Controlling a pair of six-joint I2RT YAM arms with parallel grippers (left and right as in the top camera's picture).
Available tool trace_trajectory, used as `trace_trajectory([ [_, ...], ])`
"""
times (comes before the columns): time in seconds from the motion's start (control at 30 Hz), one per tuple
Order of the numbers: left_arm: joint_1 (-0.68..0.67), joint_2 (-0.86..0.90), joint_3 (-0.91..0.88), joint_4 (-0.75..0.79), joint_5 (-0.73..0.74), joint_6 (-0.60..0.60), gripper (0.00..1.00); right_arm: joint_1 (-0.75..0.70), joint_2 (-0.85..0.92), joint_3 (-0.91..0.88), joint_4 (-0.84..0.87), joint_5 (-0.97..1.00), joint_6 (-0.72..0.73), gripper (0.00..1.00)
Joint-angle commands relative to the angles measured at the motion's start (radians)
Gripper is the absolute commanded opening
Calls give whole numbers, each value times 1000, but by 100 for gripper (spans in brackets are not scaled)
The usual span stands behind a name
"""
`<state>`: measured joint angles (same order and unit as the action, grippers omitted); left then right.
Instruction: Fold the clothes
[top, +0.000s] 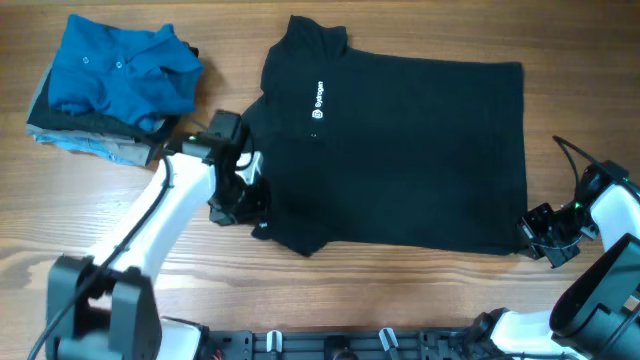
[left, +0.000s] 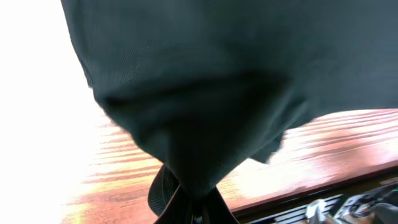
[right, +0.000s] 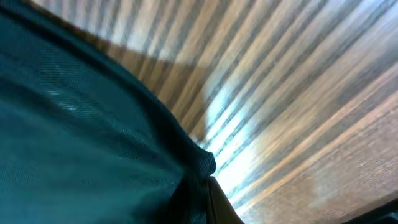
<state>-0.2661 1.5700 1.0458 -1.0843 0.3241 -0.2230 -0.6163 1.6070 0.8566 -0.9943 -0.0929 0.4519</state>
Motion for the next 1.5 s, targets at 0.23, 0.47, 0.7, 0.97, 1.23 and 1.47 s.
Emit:
trace_trajectory([
  [0.23,5,-48,92,34,20,9,4,3,16,14,138,-341,-212,4],
  [0.47,5,-48,193,240,4,9,4,3,16,15,329,-457,-179,4],
  [0.7,5,-48,193,335,-126,28,4,3,16,15,470,-536,-100,4],
  [0.97,5,-3,193,387,-188,36,4,3,16,15,597,-537,-48,4],
  [1.23,5,62,193,432,-234,36,4,3,16,15,717,-582,-34,4],
  [1.47,4,117,193,529,-239,36,4,3,17,15,777,-614,-33,4],
])
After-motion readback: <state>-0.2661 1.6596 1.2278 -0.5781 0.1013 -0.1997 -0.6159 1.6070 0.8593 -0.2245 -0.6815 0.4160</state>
